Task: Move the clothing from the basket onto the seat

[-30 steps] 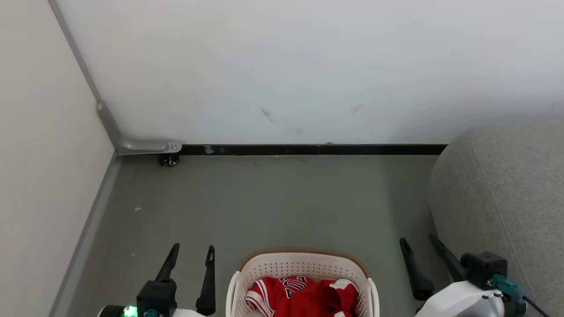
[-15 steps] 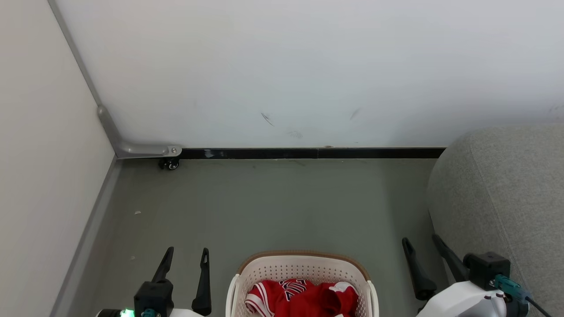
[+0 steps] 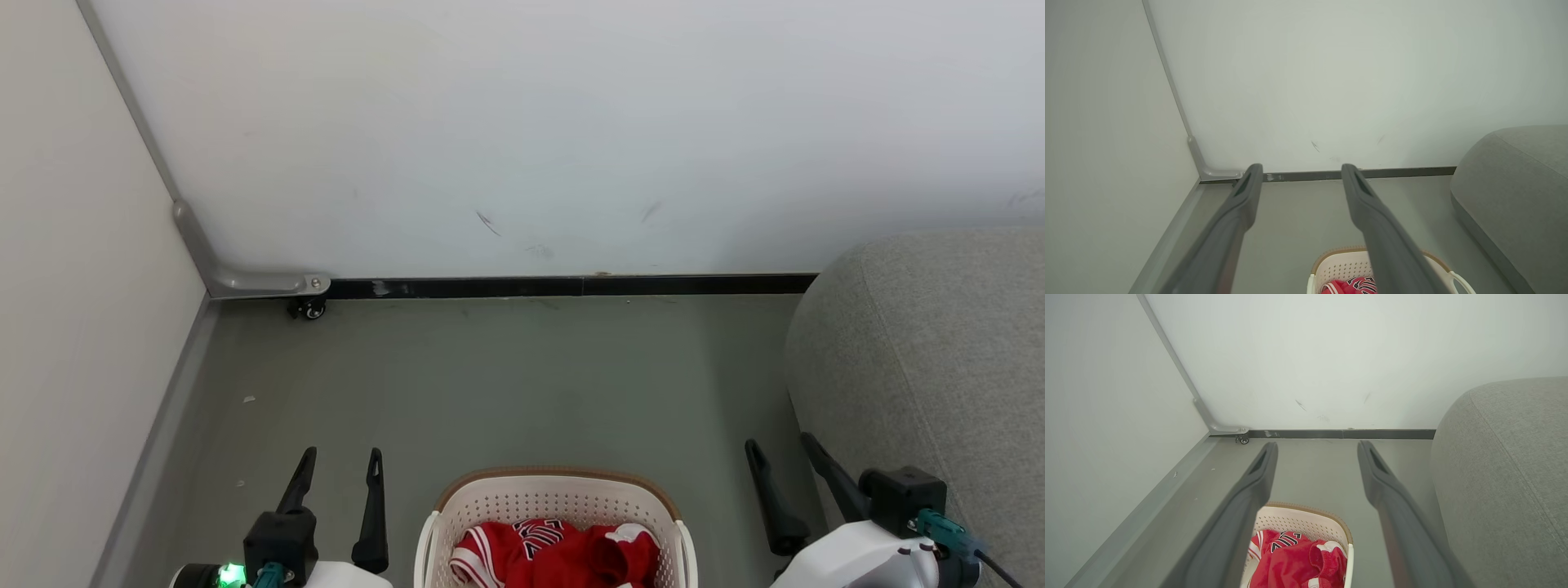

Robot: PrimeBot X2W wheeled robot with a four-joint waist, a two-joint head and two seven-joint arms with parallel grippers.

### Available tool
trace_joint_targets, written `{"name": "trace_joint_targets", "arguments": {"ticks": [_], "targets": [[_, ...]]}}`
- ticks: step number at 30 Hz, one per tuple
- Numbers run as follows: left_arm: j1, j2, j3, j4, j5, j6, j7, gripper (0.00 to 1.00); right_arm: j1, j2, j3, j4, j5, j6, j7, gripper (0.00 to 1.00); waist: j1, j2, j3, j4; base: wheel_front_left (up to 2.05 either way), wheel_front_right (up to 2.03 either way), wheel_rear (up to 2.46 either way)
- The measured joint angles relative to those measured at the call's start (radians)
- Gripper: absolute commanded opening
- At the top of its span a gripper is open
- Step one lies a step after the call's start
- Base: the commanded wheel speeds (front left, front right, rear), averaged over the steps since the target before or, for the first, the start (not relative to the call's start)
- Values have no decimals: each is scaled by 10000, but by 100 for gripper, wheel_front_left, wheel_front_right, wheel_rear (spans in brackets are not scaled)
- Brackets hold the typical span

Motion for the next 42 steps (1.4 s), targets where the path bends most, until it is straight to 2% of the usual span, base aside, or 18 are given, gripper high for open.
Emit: {"name": "trace_joint_targets", "arguments": {"ticks": [33, 42], "targets": [[-343, 21, 29, 23, 8, 63, 0, 100, 49, 0, 31, -416, 59, 0, -90, 100, -1, 1, 405, -147, 0, 0, 0], [-724, 205, -142, 209, 236, -171, 0, 100, 35, 0, -15, -740, -92, 0, -236, 100, -1, 0, 811, -233, 0, 0, 0]]}}
